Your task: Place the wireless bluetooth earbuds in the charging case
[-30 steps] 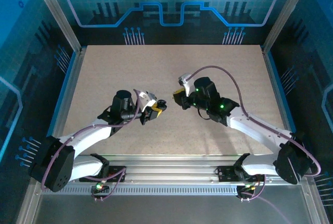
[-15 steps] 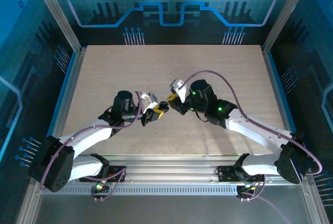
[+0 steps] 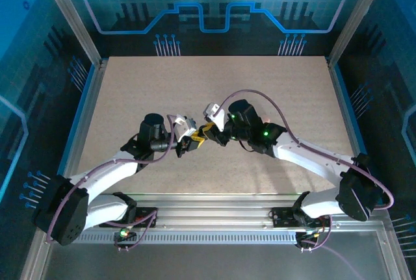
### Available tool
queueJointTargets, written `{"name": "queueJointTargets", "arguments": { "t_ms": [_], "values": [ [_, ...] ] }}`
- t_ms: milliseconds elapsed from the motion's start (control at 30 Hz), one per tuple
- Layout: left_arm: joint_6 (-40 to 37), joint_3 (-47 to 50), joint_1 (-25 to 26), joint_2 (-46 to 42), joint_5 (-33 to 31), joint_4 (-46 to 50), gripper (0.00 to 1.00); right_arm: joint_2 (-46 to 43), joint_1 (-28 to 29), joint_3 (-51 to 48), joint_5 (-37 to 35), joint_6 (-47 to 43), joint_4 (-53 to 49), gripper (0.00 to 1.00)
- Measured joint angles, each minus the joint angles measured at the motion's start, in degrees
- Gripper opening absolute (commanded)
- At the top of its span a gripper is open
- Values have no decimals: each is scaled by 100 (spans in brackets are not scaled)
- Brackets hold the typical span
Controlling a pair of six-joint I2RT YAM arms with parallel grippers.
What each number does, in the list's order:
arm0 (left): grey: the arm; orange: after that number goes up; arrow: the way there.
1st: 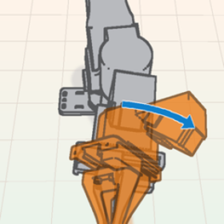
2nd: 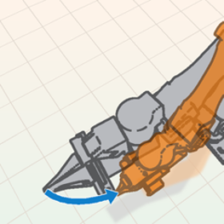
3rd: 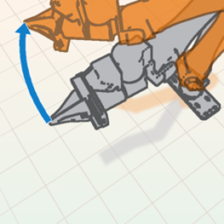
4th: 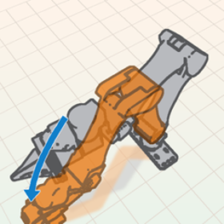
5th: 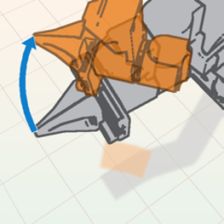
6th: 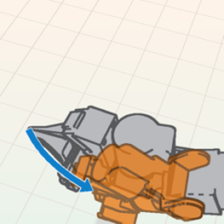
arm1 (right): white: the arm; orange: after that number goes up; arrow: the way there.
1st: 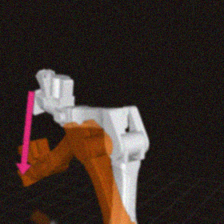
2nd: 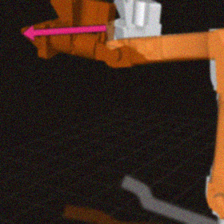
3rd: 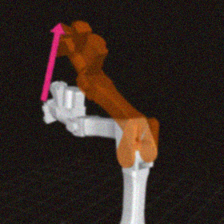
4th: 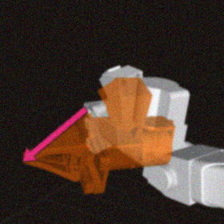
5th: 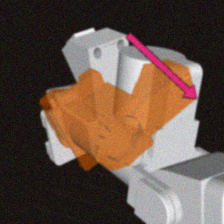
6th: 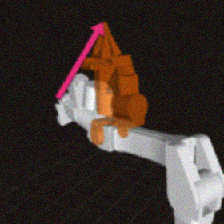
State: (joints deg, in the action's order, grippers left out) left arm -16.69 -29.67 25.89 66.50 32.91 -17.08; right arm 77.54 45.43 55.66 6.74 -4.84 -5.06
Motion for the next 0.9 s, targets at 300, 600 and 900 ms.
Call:
{"name": "queueJointTargets", "arguments": {
  "t_ms": [300,600,900],
  "values": [
    [-2,46,22,-59,-2,7,5,57,0,57,131,-127,-101,18],
    [-2,70,22,-111,-11,28,5,116,4,146,146,-232,-190,16],
    [-24,92,22,-133,-42,35,5,125,20,184,125,-328,-273,16]
  ]
}}
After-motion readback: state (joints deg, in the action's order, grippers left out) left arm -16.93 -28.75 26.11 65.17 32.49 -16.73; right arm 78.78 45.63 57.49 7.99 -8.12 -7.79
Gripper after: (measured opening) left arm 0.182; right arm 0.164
